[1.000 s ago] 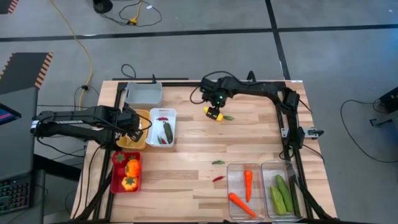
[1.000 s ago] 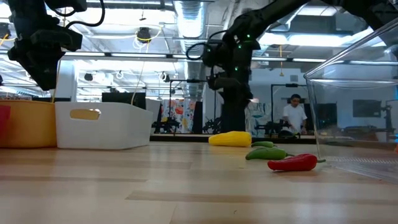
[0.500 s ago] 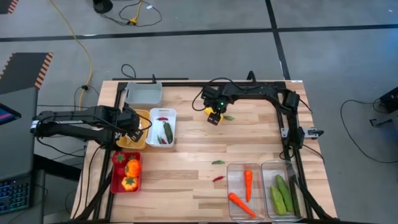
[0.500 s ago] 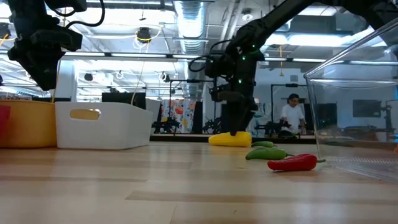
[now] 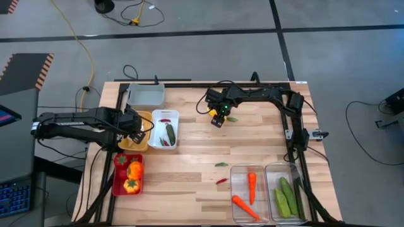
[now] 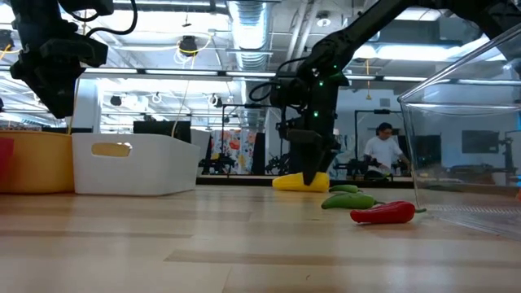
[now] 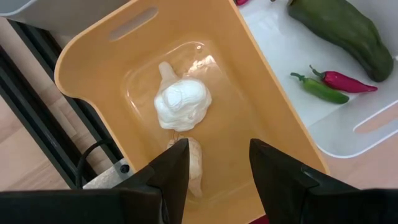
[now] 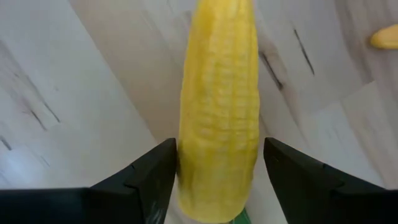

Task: Sort produce into baskets
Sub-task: Put the big yellow corn into the gray bin

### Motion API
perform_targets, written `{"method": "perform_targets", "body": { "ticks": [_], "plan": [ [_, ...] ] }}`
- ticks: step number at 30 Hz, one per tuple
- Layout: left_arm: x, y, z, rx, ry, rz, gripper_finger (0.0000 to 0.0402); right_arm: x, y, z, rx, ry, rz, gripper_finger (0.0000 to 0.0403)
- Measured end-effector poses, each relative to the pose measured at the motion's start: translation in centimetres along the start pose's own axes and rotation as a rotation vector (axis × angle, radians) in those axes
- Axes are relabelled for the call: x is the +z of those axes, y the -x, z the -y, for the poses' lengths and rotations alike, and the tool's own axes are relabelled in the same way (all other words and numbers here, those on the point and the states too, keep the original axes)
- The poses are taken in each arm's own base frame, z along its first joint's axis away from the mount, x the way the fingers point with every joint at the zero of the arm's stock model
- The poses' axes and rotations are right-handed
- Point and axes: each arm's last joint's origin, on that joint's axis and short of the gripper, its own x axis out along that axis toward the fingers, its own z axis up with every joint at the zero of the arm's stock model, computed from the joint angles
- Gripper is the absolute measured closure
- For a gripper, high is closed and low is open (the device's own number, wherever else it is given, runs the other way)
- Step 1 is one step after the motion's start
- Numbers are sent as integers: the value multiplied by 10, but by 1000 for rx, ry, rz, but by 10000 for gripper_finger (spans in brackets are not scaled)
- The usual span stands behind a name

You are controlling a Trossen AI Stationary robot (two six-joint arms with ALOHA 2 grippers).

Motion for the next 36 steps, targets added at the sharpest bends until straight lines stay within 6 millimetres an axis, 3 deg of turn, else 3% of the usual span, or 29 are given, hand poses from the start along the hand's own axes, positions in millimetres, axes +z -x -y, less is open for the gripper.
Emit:
{"method": "perform_targets", "body": {
  "ticks": [12,19,28,36],
  "plan": [
    [1,0,1,-13,-2,12,246,0,0,0,1,0,1,234],
    [11,2,12,-121,-138,127,246,1,1,-2,2,4,0,230],
    [31,11,32,-257,-430,399,246,26,37,-19,20,78,102,229],
    [44,20,40,-249,-574,604,242,47,72,-45,53,149,257,227]
  ]
}}
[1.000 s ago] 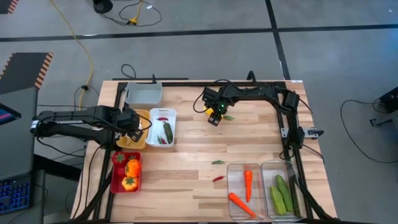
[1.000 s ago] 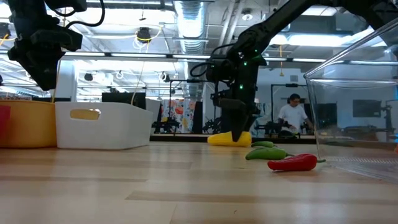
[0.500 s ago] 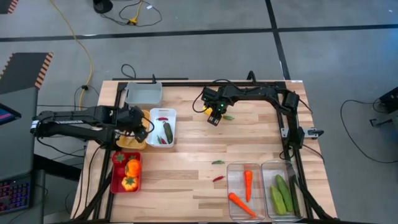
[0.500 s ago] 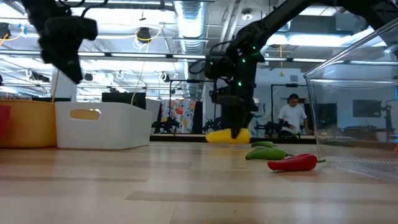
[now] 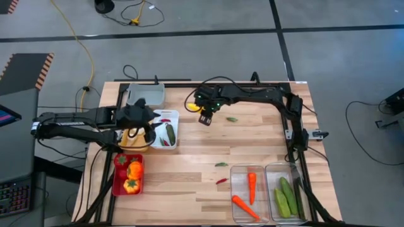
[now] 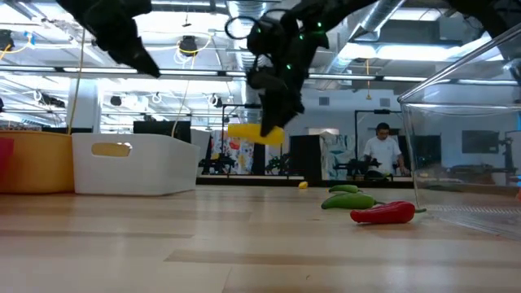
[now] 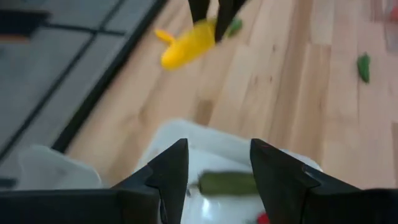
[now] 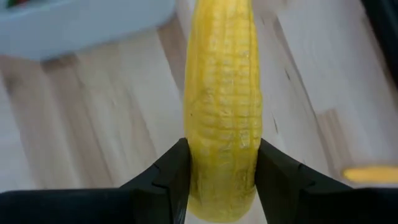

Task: Sort produce into baskets
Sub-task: Put the big yellow corn into the gray bin

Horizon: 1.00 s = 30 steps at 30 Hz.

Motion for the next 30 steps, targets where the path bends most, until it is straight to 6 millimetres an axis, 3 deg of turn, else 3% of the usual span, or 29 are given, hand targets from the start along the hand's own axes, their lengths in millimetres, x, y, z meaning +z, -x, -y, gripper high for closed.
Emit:
{"method": "perform_targets", "body": {
  "ticks": [7,14,24,30],
  "plan": [
    [10,-14,5,6,-46,38,182,12,11,-24,31,87,94,227],
    [22,-46,15,17,-300,68,125,19,17,-46,60,160,168,227],
    [22,-80,24,58,-509,16,124,22,20,-67,83,241,238,227],
    [22,-87,25,95,-536,-1,128,25,22,-77,86,335,293,227]
  ]
}}
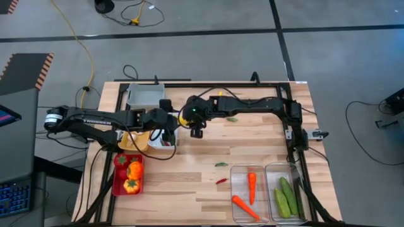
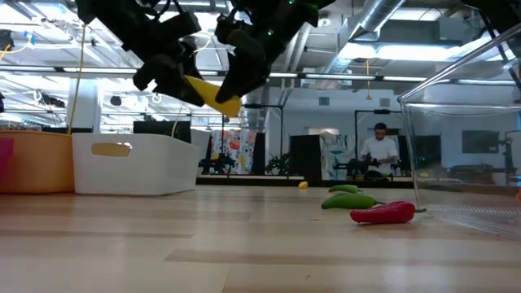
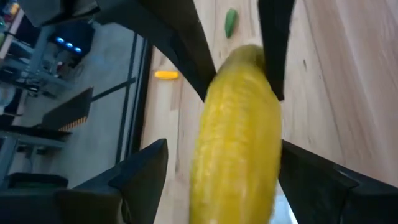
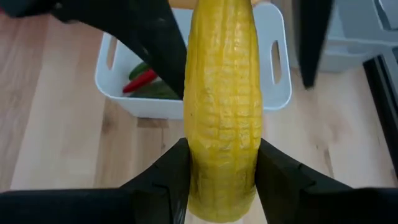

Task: Sort produce into baskets
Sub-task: Put the big yellow corn into the gray bin

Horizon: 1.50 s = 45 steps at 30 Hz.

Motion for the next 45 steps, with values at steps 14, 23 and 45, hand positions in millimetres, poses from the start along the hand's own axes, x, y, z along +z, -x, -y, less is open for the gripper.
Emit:
{"method": "perform_targets", "body": {
  "ticks": [14,23,45],
  "plan": [
    [0,0,-1,22,0,-3,260,3,0,2,-15,10,34,226],
    [0,0,-1,26,2,-4,252,4,0,2,-16,5,43,205],
    [-10,-2,-9,147,30,-125,256,4,38,15,-31,6,18,143]
  ]
}}
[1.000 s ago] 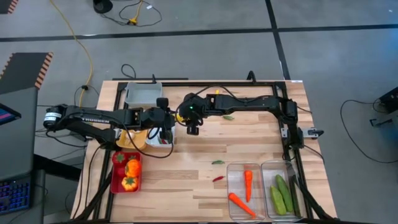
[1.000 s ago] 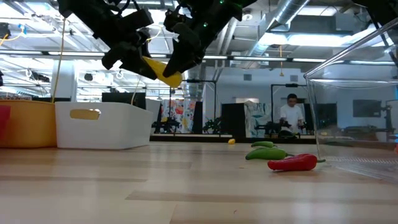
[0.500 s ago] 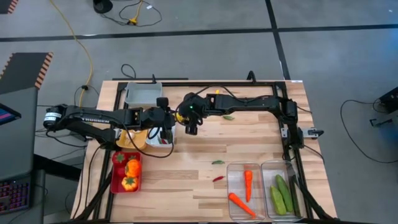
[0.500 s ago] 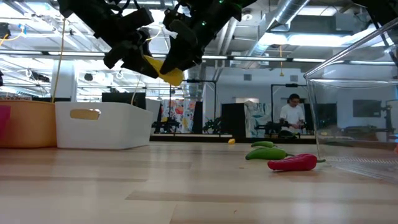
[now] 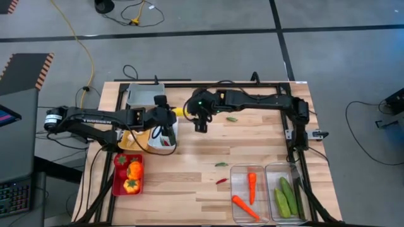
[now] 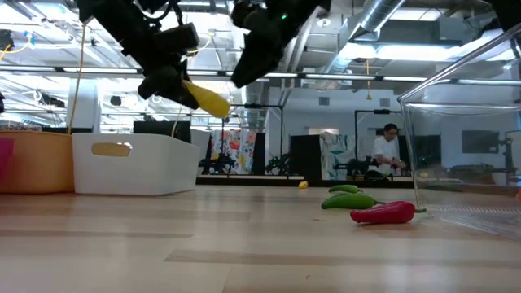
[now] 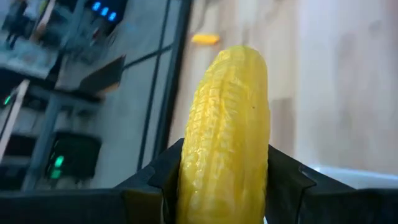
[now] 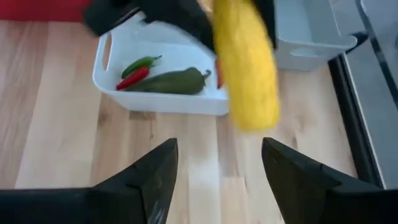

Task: Sort produce into baskets
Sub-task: Put the big yellow corn into the gray bin

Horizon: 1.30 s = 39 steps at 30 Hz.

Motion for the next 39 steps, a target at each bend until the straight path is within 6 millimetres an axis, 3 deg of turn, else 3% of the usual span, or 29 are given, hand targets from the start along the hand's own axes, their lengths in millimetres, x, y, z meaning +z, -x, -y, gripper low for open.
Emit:
{"method": "perform_targets", "body": {
  "ticks": [9,22,30,39],
  "plan": [
    [-28,-15,-28,93,127,-202,256,-8,36,34,-52,-92,-39,143],
    [-67,-29,-67,200,271,-402,256,-36,31,86,-137,-298,-111,143],
    [-90,-27,-79,342,376,-581,256,-42,33,96,-153,-334,-133,143],
    [-105,-24,-79,235,421,-672,256,-44,34,110,-184,-393,-100,143]
  ]
}}
